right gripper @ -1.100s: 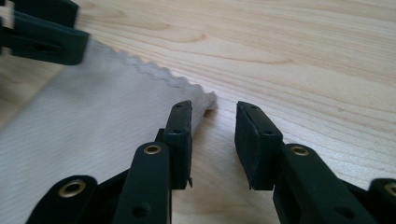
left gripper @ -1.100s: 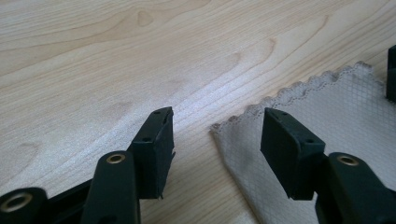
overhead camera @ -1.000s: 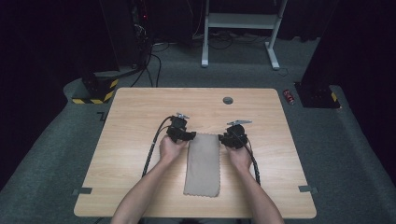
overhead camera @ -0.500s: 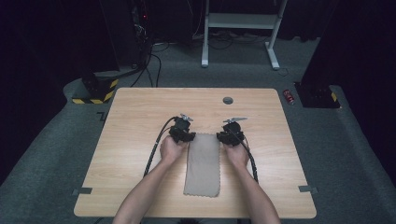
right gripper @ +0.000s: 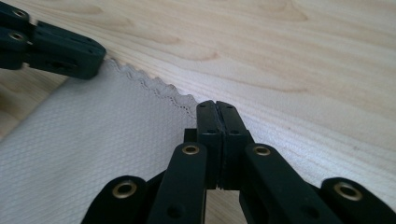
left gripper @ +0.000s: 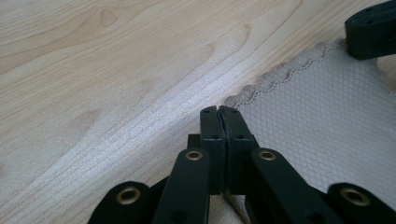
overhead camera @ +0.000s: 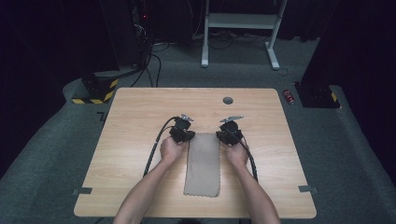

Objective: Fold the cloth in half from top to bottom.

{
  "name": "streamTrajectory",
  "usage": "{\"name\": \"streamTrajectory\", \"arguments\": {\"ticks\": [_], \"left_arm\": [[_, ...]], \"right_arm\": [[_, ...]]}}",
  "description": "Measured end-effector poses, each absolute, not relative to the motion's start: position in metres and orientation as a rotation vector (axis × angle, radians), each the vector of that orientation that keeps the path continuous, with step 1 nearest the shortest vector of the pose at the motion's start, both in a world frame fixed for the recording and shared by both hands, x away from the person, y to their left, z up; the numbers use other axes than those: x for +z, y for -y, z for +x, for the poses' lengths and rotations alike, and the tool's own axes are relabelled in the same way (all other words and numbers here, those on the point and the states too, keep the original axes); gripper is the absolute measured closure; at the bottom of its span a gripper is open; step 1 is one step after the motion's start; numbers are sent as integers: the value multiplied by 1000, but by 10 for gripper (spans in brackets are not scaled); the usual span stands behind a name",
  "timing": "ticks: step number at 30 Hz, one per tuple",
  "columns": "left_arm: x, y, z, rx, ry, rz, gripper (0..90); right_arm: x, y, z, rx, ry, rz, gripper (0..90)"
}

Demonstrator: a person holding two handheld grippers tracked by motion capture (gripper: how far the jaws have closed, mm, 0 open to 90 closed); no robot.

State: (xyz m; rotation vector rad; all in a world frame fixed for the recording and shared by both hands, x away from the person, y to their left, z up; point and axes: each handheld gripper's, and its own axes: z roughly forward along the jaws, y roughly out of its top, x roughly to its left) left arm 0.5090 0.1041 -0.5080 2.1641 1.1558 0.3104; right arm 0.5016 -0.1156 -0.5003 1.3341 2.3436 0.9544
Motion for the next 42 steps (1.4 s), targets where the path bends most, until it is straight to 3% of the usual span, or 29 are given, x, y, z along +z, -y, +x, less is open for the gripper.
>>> {"name": "streamTrajectory", "arguments": {"ticks": [29, 42], "left_arm": [[-458, -126, 519, 287, -1157, 1952, 890], [-473, -127, 503, 249, -1115, 2018, 889]], "right_arm": [[-451, 112, 513, 1017, -2275, 1273, 896], [-467, 118, 497, 1054, -2326, 1258, 896]]}}
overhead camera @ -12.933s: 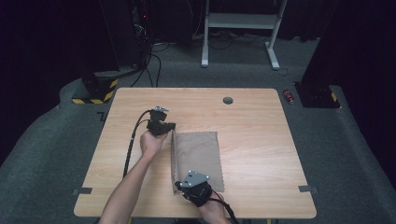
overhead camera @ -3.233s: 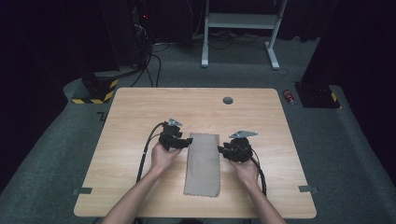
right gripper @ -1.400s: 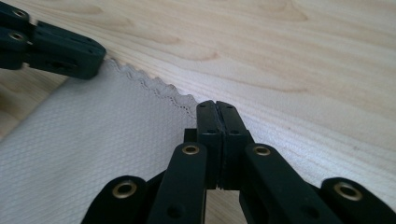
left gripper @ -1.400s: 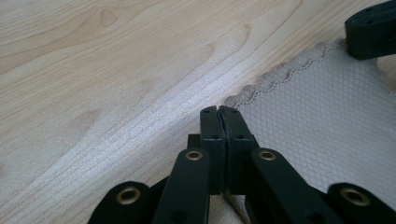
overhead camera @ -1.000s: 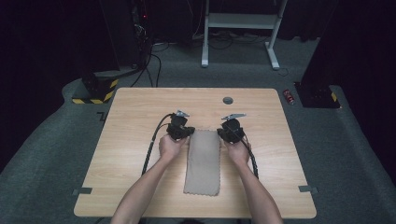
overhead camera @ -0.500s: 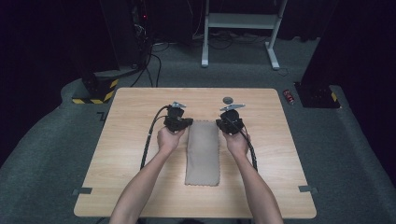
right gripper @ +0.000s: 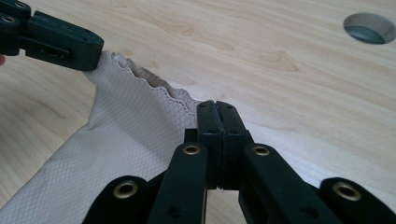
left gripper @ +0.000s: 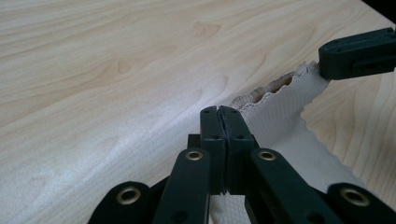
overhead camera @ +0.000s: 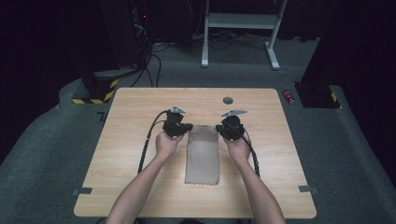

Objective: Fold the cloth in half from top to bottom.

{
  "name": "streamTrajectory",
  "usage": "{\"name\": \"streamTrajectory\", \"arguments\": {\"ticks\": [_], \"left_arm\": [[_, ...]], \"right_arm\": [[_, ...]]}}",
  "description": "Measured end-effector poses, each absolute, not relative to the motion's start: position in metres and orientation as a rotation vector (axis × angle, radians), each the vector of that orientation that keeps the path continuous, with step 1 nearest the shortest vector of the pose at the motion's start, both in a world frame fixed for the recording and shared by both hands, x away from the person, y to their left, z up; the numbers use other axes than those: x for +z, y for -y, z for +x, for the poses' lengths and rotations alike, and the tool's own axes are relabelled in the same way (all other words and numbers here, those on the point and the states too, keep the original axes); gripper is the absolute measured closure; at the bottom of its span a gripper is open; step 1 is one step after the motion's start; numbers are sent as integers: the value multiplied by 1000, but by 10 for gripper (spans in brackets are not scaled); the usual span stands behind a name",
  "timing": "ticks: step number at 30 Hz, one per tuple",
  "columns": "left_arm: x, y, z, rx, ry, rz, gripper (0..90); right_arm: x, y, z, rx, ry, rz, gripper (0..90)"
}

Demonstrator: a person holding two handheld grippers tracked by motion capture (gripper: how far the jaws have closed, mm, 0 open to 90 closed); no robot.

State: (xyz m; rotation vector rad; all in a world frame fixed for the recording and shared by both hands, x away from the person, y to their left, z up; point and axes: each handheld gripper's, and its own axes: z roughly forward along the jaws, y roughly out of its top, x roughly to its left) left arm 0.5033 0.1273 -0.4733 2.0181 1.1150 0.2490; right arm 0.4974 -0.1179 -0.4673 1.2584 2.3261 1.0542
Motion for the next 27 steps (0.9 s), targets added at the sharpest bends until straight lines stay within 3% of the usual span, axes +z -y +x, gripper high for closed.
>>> {"name": "streamTrajectory", "arguments": {"ticks": [27], "left_arm": [[-501, -136, 462, 169, -1074, 2061, 888]], "right_arm": [[-498, 124, 456, 1120, -2415, 1210, 896]]}}
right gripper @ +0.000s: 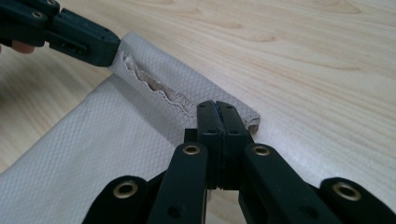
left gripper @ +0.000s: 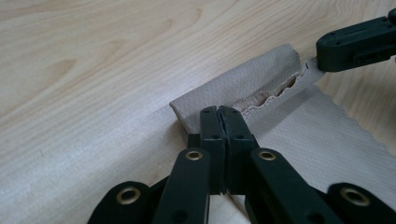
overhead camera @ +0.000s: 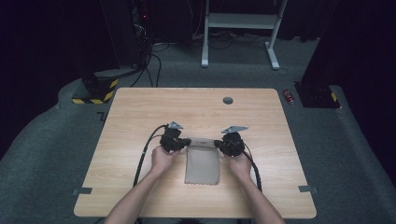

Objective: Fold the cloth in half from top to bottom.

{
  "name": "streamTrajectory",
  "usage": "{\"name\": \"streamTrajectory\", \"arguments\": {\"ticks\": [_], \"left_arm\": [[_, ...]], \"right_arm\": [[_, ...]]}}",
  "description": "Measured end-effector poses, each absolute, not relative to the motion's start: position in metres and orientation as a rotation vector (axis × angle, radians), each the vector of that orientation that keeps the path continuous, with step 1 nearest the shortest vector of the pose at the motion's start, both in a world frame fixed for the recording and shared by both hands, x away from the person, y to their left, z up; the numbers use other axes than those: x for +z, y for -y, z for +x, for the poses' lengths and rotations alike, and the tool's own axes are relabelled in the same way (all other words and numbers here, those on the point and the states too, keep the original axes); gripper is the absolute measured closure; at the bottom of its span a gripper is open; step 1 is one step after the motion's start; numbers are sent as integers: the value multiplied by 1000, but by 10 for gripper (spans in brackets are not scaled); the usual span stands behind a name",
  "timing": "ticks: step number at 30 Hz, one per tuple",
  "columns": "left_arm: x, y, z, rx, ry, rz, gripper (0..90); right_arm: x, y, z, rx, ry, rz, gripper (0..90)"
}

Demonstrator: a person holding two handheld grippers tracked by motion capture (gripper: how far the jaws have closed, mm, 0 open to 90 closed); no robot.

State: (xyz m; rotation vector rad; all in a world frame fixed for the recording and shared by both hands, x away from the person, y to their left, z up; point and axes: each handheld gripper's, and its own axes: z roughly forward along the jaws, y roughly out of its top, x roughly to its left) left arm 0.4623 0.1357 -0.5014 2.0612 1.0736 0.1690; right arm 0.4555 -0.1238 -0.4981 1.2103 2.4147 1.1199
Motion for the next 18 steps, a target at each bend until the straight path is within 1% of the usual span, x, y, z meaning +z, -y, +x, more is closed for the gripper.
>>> {"name": "streamTrajectory", "arguments": {"ticks": [3, 8, 18], "left_arm": [[-501, -135, 455, 165, -1069, 2054, 888], [-502, -133, 446, 194, -1035, 2094, 887], [-504, -137, 432, 158, -1031, 2055, 888]], "right_arm": [[-499, 125, 448, 1117, -2423, 1190, 896], [-498, 127, 441, 1136, -2425, 1181, 896], [-500, 129, 428, 1149, -2438, 1159, 896]]}}
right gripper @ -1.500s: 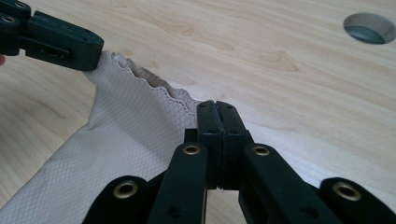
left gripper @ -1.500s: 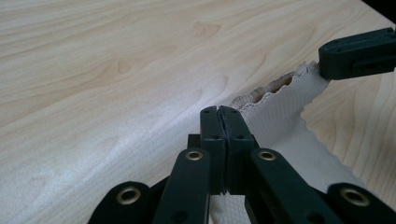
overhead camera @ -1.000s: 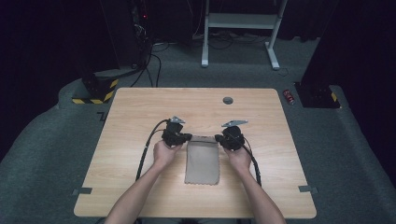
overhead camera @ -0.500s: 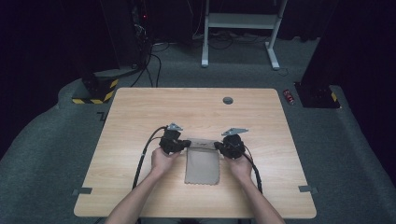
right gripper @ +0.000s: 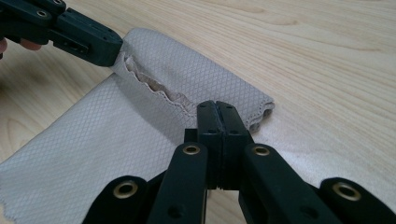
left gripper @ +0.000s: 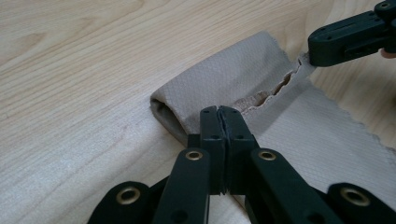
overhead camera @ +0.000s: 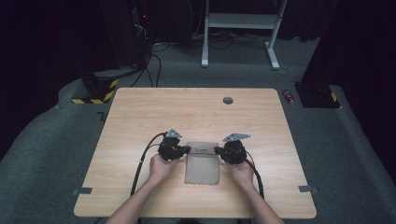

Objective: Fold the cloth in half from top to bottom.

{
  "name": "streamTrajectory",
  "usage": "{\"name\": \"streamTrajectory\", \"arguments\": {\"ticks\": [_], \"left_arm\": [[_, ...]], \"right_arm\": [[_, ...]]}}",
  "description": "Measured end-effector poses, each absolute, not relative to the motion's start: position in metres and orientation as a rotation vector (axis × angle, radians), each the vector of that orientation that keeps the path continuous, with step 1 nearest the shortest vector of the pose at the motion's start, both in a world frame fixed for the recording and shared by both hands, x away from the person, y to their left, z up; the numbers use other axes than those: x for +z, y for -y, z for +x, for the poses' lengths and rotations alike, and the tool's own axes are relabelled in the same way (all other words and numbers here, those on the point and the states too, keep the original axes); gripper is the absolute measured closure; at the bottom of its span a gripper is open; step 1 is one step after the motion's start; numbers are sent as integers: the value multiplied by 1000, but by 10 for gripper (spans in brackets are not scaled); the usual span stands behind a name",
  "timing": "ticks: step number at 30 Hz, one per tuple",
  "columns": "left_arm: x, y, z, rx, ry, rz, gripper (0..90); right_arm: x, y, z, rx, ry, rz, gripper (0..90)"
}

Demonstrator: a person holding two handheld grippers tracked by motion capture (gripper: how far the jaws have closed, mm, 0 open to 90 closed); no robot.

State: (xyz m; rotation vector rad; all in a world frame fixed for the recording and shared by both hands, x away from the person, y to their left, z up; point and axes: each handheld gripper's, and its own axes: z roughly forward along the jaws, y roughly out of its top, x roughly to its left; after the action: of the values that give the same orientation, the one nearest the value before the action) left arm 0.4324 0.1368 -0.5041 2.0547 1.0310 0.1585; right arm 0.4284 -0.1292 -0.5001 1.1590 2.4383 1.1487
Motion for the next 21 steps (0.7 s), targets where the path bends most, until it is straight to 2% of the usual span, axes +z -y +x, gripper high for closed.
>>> {"name": "streamTrajectory", "arguments": {"ticks": [21], "left_arm": [[-500, -130, 402, 219, -916, 2124, 887]], "right_arm": [[-499, 139, 400, 1182, -2458, 1117, 895]]}}
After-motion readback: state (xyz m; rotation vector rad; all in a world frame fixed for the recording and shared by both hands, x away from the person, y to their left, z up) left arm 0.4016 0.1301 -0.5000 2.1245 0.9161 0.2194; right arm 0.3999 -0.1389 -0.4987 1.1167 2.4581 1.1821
